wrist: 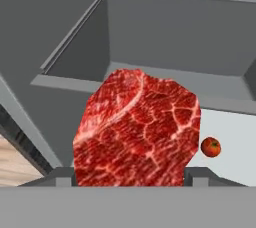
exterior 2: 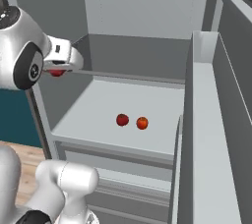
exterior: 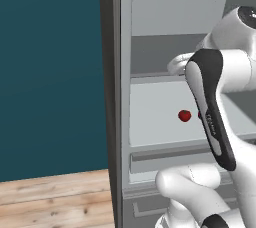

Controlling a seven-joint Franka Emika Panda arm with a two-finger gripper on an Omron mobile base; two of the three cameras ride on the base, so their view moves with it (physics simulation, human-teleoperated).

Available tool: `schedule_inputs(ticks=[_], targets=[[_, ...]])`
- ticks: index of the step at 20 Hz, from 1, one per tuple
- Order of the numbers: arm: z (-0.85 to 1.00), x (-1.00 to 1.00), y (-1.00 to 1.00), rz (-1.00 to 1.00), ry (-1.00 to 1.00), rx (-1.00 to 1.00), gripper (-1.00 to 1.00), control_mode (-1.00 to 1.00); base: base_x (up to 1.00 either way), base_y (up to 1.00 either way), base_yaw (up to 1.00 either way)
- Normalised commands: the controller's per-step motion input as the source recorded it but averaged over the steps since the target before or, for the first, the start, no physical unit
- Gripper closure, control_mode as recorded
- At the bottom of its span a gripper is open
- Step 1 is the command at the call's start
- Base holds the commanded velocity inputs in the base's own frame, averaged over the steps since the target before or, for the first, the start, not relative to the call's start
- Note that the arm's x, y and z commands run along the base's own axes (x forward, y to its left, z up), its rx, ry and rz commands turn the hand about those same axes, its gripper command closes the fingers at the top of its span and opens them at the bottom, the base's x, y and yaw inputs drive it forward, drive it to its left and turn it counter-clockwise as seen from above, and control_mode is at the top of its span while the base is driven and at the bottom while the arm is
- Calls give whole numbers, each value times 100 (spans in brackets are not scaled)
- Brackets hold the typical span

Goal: Open the fridge, remove the apple, tomato, and steak, and place them on any counter.

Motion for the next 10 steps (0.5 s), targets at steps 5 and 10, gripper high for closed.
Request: schedule_inputs(ticks=[5,10], targets=[[9,-56,-1,0,-11,0,100,-100,0,0,0],[0,-14,-3,0,0,0,100,-100,0,0,0]])
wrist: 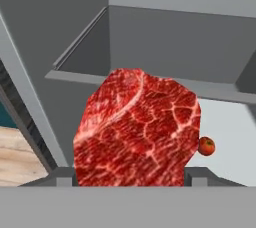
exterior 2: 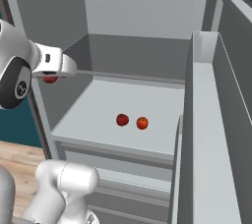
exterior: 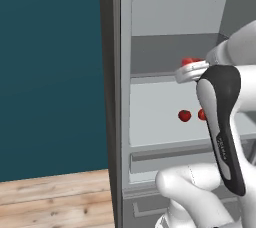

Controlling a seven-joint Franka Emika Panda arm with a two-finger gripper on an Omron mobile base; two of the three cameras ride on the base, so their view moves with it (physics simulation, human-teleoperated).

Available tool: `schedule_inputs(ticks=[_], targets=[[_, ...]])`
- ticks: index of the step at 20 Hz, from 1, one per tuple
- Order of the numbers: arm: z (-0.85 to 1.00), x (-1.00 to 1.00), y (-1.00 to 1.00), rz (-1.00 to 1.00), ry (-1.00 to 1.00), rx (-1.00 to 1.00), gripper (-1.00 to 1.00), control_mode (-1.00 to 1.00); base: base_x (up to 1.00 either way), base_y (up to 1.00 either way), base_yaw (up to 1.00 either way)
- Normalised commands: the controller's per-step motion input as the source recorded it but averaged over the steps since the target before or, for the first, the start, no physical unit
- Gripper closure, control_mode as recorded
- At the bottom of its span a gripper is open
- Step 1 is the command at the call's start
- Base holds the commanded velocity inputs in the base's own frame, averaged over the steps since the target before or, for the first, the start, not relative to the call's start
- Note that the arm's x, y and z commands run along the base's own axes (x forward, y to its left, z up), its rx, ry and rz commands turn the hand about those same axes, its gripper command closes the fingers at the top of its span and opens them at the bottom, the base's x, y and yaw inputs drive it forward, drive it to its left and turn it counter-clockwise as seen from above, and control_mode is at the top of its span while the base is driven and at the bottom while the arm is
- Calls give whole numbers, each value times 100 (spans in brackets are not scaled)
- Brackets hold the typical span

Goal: Open the fridge, remove the apple, tomato, and steak, and place them on any counter.

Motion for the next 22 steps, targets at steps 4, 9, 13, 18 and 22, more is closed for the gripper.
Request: schedule_inputs(ticks=[4,9,13,18,22], targets=[[0,-40,0,0,0,0,100,-100,0,0,0],[0,-43,0,0,0,0,100,-100,0,0,0],[0,-10,0,0,0,0,100,100,-27,0,0],[0,0,0,0,0,0,100,100,-16,5,4],[0,0,0,0,0,0,100,100,-10,28,20]])
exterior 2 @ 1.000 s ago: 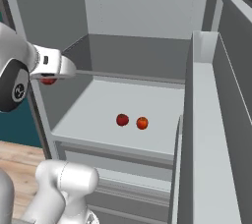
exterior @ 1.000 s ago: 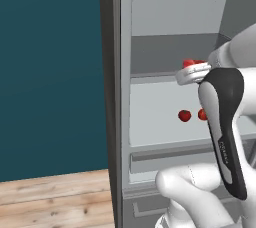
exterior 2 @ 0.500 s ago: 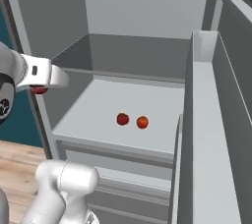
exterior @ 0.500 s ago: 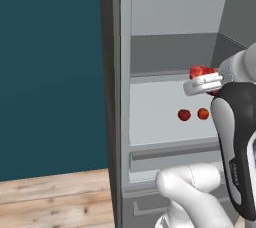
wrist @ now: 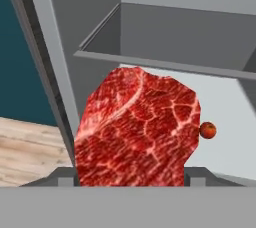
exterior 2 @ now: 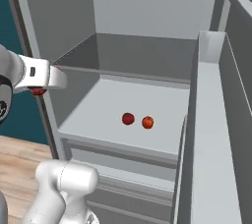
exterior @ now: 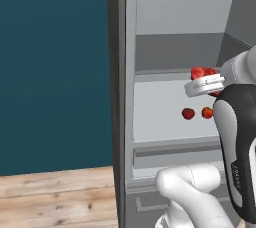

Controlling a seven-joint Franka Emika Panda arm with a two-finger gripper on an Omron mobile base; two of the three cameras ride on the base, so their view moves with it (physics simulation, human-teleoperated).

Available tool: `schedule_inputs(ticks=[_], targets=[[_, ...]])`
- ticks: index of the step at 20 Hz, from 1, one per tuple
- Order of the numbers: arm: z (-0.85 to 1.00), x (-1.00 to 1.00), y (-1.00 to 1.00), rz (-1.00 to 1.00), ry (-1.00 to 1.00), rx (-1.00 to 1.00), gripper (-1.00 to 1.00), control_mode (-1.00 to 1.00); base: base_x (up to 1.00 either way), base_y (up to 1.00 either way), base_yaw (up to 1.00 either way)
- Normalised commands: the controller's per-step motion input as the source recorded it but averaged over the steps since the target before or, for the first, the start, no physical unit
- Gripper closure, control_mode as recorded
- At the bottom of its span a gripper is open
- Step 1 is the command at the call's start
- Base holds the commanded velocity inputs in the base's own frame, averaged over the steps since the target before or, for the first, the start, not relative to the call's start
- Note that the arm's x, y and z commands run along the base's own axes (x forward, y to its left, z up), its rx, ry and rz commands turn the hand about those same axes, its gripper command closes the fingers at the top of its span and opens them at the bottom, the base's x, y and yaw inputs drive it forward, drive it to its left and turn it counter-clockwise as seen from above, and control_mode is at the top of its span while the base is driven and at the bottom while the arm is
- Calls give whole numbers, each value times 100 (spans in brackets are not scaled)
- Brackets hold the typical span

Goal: Open the fridge, remove the apple, tomato, and steak, and place them on any counter.

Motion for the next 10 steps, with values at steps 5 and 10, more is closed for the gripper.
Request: schedule_inputs(ticks=[5,10], targets=[[0,0,0,0,0,0,100,100,-26,40,32],[0,0,0,0,0,0,100,100,-7,57,25]])
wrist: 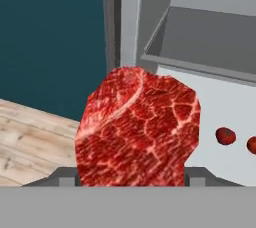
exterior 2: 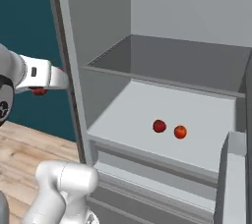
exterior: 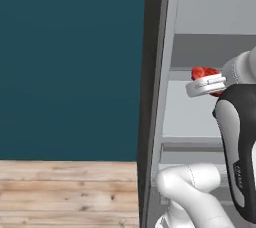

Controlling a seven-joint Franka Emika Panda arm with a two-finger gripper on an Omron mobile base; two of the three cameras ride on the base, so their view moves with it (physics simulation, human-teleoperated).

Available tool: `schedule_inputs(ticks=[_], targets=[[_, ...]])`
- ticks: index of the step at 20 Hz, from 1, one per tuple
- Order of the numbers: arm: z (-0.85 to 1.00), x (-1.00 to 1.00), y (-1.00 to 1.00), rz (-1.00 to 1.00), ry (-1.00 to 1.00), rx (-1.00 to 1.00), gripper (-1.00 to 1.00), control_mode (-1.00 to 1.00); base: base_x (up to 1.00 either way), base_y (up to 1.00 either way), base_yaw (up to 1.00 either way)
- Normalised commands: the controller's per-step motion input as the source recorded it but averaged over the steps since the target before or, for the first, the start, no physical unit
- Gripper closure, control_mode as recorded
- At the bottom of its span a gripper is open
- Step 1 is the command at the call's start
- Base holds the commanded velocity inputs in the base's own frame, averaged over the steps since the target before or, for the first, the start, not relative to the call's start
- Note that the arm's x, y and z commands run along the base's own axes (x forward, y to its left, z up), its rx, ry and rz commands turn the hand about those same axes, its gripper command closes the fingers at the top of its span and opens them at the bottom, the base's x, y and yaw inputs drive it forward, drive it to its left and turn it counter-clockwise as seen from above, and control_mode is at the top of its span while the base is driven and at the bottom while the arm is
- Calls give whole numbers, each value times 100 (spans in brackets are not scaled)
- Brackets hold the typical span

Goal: Open the fridge, remove the apple, tomato, and steak, and place them on any counter.

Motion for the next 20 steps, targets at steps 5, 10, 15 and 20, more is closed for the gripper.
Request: schedule_inputs(ticks=[5,10,15,20], targets=[[0,0,0,0,0,0,100,100,0,88,16],[0,0,0,0,0,0,100,100,0,99,19],[0,0,0,0,0,0,100,100,0,100,24],[0,0,0,0,0,0,100,100,0,96,39]])
